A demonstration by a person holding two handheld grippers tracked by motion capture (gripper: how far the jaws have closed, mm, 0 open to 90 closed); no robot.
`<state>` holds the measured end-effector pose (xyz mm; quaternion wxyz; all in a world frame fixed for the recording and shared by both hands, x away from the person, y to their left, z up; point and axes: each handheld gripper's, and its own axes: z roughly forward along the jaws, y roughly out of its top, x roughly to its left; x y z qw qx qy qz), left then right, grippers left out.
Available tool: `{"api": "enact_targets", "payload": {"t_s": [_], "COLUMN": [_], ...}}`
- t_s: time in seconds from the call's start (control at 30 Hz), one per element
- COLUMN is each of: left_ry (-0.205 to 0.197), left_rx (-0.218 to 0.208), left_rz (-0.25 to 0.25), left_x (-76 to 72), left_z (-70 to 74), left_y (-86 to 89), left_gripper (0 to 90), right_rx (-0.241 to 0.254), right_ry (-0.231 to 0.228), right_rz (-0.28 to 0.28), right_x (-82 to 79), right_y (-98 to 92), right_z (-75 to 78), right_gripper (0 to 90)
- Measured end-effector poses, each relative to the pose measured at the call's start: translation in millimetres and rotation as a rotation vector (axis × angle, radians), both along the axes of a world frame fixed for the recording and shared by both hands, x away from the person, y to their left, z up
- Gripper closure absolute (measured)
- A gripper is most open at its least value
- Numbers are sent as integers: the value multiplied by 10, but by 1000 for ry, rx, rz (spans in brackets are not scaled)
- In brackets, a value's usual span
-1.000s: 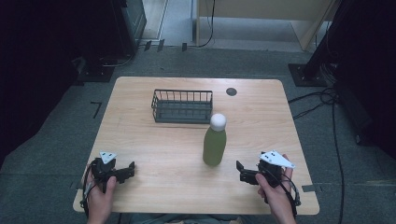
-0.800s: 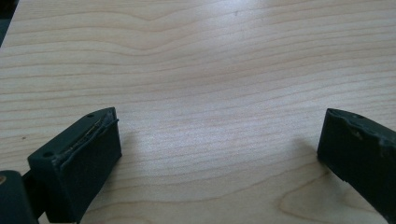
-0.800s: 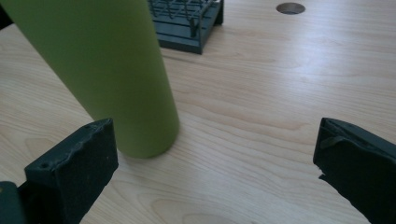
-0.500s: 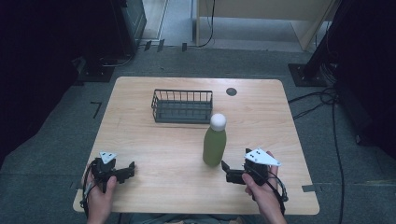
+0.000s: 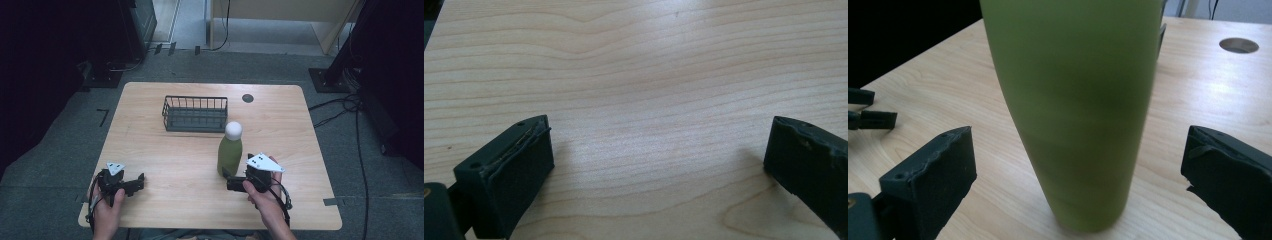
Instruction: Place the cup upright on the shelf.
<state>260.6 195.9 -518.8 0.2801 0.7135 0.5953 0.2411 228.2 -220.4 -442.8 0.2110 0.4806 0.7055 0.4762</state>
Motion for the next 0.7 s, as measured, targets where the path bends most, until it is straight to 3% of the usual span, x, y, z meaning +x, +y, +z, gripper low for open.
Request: {"api": "enact_targets", "payload": {"t_s": [0.37, 0.7], "left_ry": [0, 0], "left_rx": [0, 0], "left_rz": [0, 0], "left_x": [0, 0], "left_z": [0, 0], "left_y": [0, 0], "left_gripper": [0, 0], "right_rx": [14, 25], "right_ry": [-1, -23], "right_rz": [-28, -109], "right_x": [153, 238], "right_y": [199, 250], "right_z": [44, 71], "right_gripper": [13, 144]}}
